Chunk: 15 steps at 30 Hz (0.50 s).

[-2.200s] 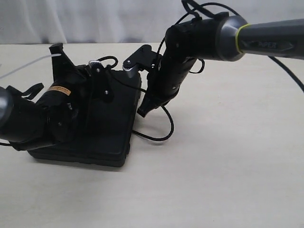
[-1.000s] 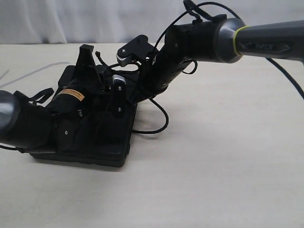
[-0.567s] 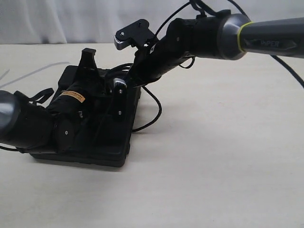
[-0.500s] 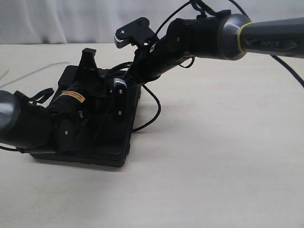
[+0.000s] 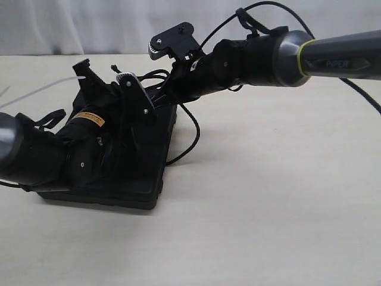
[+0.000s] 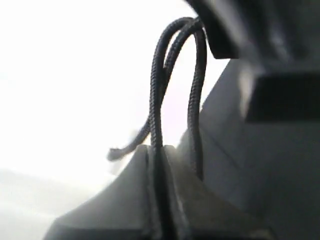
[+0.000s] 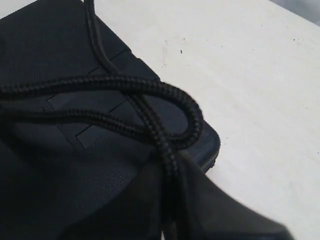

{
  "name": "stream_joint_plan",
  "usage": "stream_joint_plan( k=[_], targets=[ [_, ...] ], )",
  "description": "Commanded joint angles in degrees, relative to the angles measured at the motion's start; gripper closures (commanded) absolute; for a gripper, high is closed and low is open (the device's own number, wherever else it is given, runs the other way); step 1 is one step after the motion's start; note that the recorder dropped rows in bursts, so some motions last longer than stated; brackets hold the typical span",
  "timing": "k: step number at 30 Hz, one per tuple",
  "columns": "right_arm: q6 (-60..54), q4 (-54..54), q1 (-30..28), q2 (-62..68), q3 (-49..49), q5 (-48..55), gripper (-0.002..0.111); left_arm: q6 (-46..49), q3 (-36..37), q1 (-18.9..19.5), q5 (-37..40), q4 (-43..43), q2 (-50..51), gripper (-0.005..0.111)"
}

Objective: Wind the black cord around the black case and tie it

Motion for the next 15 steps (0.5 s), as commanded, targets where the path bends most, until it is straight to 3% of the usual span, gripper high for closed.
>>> stream_joint_plan(
  k=[1,4,7,11,15],
  targets=[
    [0.17,0.14,-0.12,-0.77,0.25,-0.81,0.104,-18.65,0.16,1.79,12.22,7.63,-1.88,0.107],
    [0.17,0.14,-0.12,-0.77,0.25,-0.54,0.104,-28.90,0.16,4.11,17.06,14.79,-2.12,0.107],
    [0.17,0.14,-0.12,-0.77,0.25,-0.22,0.104,-32.52,0.16,5.93,18.46,16.29,-2.23,0.102],
    [0.17,0.14,-0.12,-0.77,0.25,-0.14,0.104,-35.96,0.16,6.79,19.09,17.03,-2.75,0.086],
    [0.17,0.14,-0.12,-0.77,0.25,-0.14,0.104,-46.74,-0.06,6.79,21.28,25.60,-3.98,0.067]
  ],
)
